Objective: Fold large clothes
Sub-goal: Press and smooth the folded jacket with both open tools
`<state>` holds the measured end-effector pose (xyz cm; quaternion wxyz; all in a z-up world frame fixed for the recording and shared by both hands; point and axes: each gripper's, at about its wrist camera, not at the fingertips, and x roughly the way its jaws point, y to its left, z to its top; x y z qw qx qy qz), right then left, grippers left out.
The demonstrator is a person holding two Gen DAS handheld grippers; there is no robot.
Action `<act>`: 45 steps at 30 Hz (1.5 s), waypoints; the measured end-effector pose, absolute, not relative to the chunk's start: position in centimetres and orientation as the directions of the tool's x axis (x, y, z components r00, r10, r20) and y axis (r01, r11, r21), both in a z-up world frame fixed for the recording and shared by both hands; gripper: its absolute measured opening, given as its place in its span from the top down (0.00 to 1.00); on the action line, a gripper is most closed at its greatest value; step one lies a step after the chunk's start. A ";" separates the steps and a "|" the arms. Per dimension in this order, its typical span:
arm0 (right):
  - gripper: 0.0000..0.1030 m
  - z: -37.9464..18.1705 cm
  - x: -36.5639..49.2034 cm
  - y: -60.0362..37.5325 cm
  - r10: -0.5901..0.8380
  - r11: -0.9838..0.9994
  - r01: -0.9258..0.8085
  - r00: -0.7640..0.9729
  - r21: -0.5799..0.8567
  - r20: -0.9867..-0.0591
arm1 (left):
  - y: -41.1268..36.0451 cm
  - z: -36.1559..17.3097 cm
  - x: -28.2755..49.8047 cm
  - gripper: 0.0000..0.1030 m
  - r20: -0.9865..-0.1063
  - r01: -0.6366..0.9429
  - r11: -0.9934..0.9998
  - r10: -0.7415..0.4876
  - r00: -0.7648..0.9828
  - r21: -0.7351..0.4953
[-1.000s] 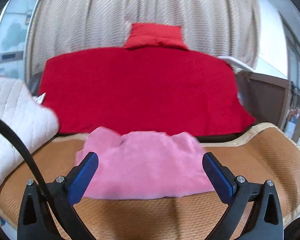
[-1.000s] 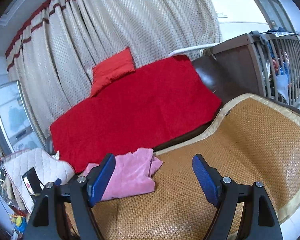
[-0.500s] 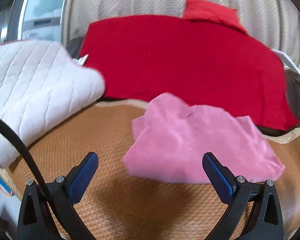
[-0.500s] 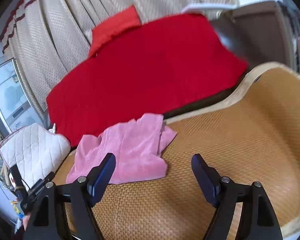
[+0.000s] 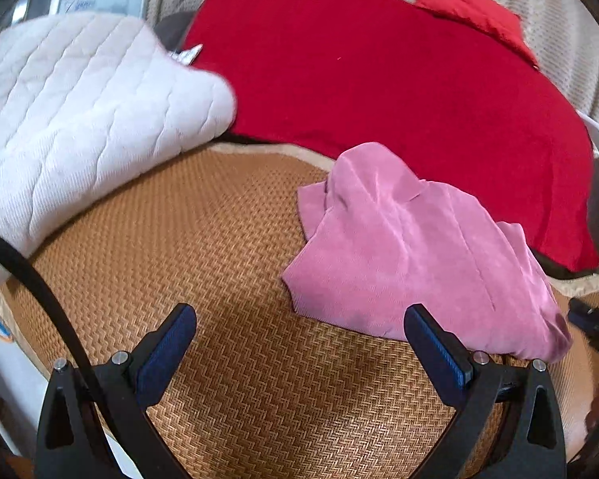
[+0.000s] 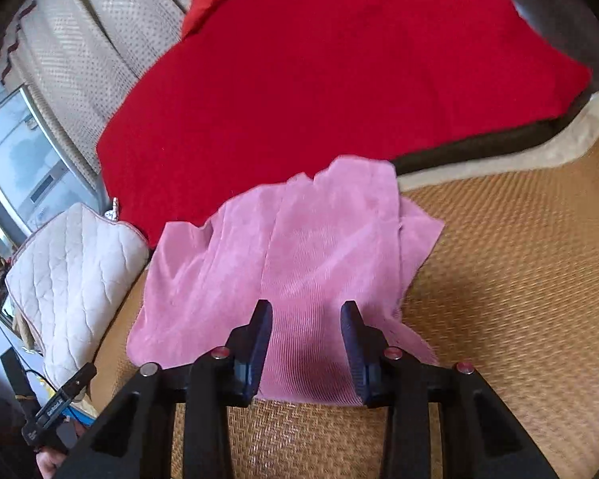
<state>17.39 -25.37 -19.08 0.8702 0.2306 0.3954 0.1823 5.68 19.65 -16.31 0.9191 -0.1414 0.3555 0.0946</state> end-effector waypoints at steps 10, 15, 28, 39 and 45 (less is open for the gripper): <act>0.63 -22.7 20.2 -23.6 0.480 0.854 -0.093 0.524 0.512 -0.704 | 20.4 -18.7 7.9 0.00 -0.739 -0.327 0.902 0.013 0.673 -0.282; 0.63 -20.3 19.0 -23.8 0.491 0.848 -0.187 0.631 0.497 -0.601 | 18.4 -18.6 9.1 0.00 -0.729 -0.317 0.929 0.082 0.680 -0.191; 0.63 -22.1 19.9 -21.0 0.510 0.853 -0.217 0.535 0.474 -0.674 | 15.0 -17.0 9.2 0.00 -0.660 -0.288 0.955 0.258 0.705 0.066; 0.62 -20.7 20.6 -19.1 0.575 0.810 -0.275 0.550 0.518 -0.606 | 14.5 -16.7 8.7 0.00 -0.677 -0.290 0.953 0.268 0.686 0.084; 0.61 -22.3 21.4 -18.2 0.536 0.841 -0.241 0.484 0.484 -0.691 | 13.8 -16.4 8.7 0.00 -0.670 -0.291 0.951 0.286 0.685 0.108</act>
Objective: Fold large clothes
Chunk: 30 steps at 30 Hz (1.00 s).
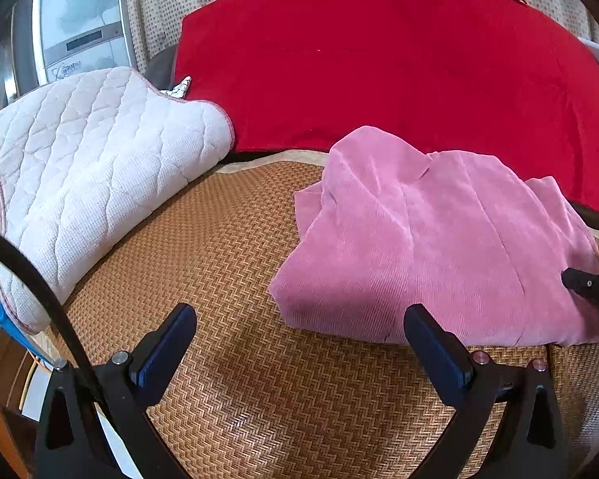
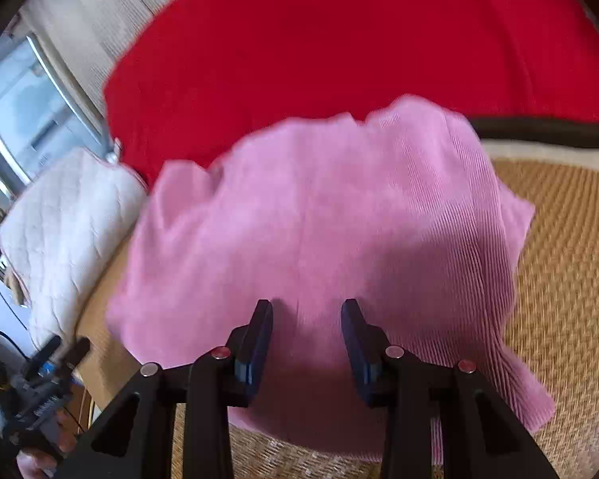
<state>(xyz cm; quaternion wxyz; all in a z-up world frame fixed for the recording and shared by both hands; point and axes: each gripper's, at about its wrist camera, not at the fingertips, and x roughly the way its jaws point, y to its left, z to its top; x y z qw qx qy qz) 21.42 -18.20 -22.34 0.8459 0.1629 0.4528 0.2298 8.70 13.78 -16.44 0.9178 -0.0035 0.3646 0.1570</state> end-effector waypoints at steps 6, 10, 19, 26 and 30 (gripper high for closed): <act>0.61 -21.1 20.6 -20.0 0.551 0.827 -0.233 0.511 0.511 -0.660 | 14.5 -17.3 8.8 0.00 -0.732 -0.271 0.962 0.191 0.654 0.008; 0.61 -20.6 20.3 -23.2 0.541 0.820 -0.182 0.558 0.543 -0.629 | 16.5 -19.1 9.1 0.00 -0.798 -0.298 0.935 0.028 0.602 -0.192; 0.62 -23.0 20.7 -26.4 0.532 0.826 -0.112 0.483 0.553 -0.696 | 18.0 -20.7 10.1 0.00 -0.801 -0.371 0.857 -0.078 0.593 -0.358; 0.29 -22.2 20.1 -32.3 0.550 0.755 -0.015 0.558 0.655 -0.621 | 19.9 -19.6 9.8 0.00 -0.781 -0.409 0.846 -0.015 0.624 -0.343; 0.29 -24.0 20.6 -34.8 0.579 0.695 0.065 0.542 0.716 -0.610 | 21.6 -20.2 10.6 0.00 -0.783 -0.428 0.797 -0.089 0.615 -0.426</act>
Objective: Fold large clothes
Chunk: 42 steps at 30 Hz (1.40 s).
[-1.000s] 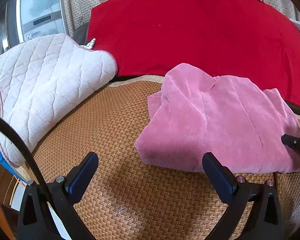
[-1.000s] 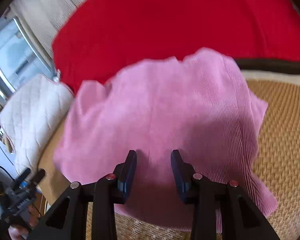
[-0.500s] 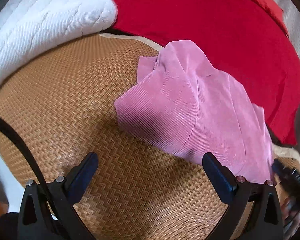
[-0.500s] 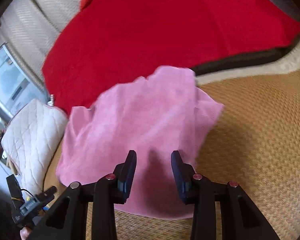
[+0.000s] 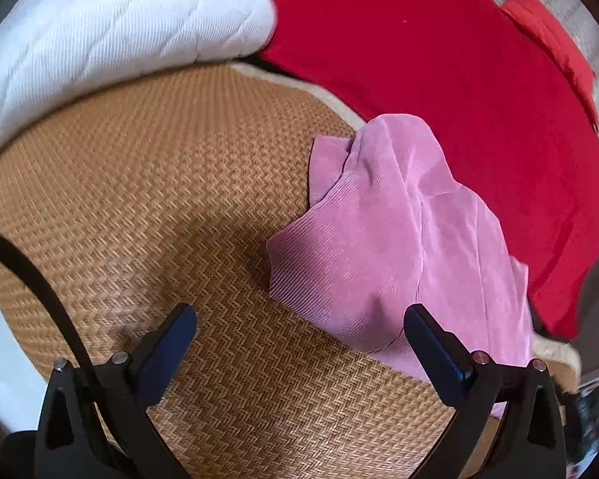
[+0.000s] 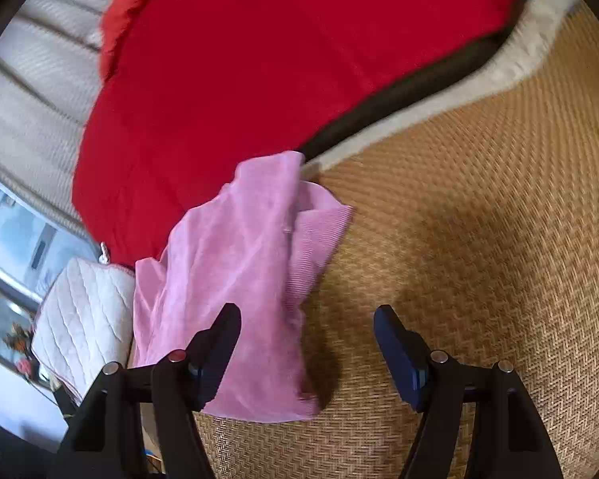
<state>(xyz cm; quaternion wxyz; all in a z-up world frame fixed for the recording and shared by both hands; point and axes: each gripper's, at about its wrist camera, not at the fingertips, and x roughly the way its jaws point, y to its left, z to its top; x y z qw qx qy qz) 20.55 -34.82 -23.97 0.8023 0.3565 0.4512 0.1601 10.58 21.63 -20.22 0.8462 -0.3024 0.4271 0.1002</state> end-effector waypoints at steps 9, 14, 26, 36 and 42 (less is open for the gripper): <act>0.29 -25.5 22.2 -29.3 0.657 0.672 0.016 0.448 0.740 -0.606 | 23.3 -21.0 13.5 0.03 -0.757 -0.416 0.757 -0.155 0.635 -0.503; 0.35 -25.1 22.4 -24.8 0.617 0.753 -0.077 0.427 0.654 -0.661 | 22.8 -22.1 15.3 0.39 -0.759 -0.403 0.756 -0.187 0.623 -0.517; 0.58 -24.8 22.0 -21.1 0.519 0.848 -0.191 0.486 0.494 -0.703 | 23.5 -23.0 17.3 0.57 -0.685 -0.413 0.652 -0.232 0.690 -0.636; 0.78 -21.0 18.3 -23.3 0.525 0.845 -0.279 0.594 0.456 -0.609 | 22.0 -19.6 16.0 0.89 -0.623 -0.284 0.743 -0.221 0.750 -0.606; 0.78 -21.1 13.7 -24.7 0.530 0.847 -0.292 0.543 0.445 -0.652 | 21.4 -19.7 11.4 0.89 -0.652 -0.275 0.772 -0.227 0.723 -0.573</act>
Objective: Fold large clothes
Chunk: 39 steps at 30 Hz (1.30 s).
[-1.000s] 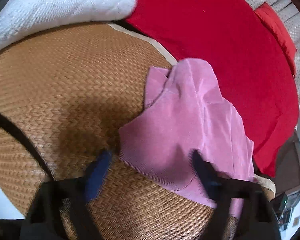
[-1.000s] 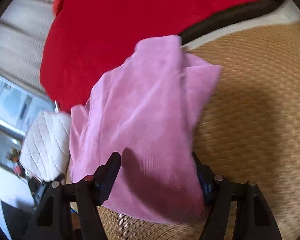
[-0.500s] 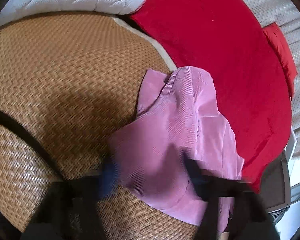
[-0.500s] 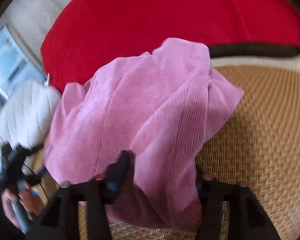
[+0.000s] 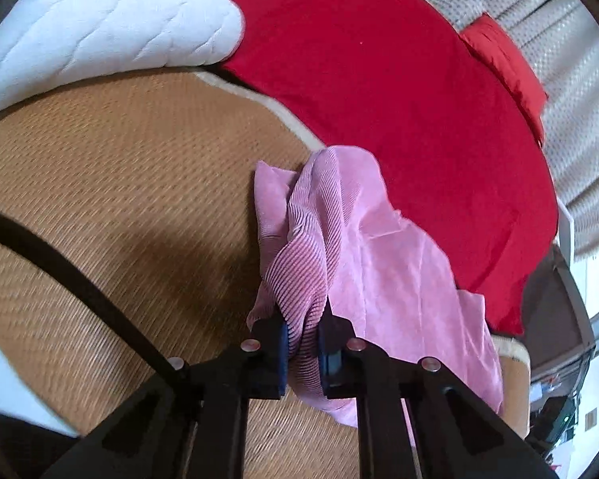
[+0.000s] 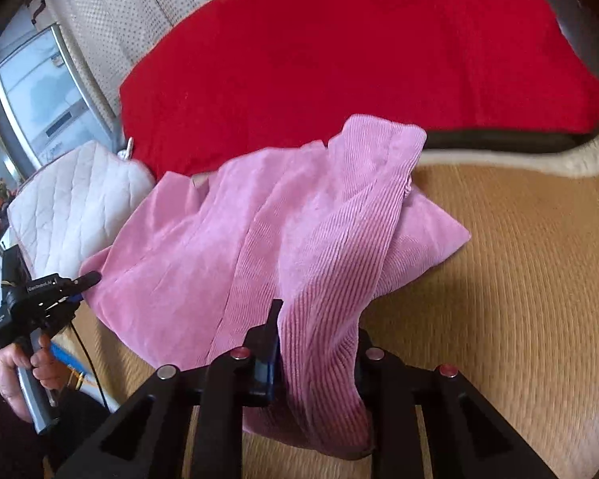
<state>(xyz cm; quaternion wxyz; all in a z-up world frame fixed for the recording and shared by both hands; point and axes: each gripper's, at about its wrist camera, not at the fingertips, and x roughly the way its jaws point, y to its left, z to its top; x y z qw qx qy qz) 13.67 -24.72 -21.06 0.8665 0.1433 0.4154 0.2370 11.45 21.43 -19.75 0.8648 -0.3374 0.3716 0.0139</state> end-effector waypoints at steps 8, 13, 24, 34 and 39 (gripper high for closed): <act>0.67 -23.0 10.2 -25.9 0.535 0.844 -0.228 0.432 0.486 -0.726 | 23.5 -22.8 9.5 0.51 -0.698 -0.361 0.720 -0.237 0.675 -0.593; 0.31 -20.6 9.5 -29.2 0.472 0.870 -0.116 0.479 0.479 -0.740 | 24.2 -22.9 8.8 0.30 -0.710 -0.385 0.704 -0.239 0.662 -0.596; 0.69 -17.2 12.8 -25.2 0.433 0.901 -0.234 0.566 0.367 -0.702 | 22.3 -24.0 10.0 0.28 -0.664 -0.333 0.693 -0.280 0.693 -0.639; 0.70 -24.7 19.7 -21.5 0.486 0.870 -0.153 0.424 0.468 -0.764 | 19.8 -25.2 12.3 0.36 -0.622 -0.291 0.699 -0.278 0.732 -0.654; 0.70 -23.6 18.7 -21.0 0.464 0.885 -0.198 0.458 0.421 -0.759 | 18.1 -23.9 13.5 0.61 -0.622 -0.255 0.739 -0.272 0.734 -0.624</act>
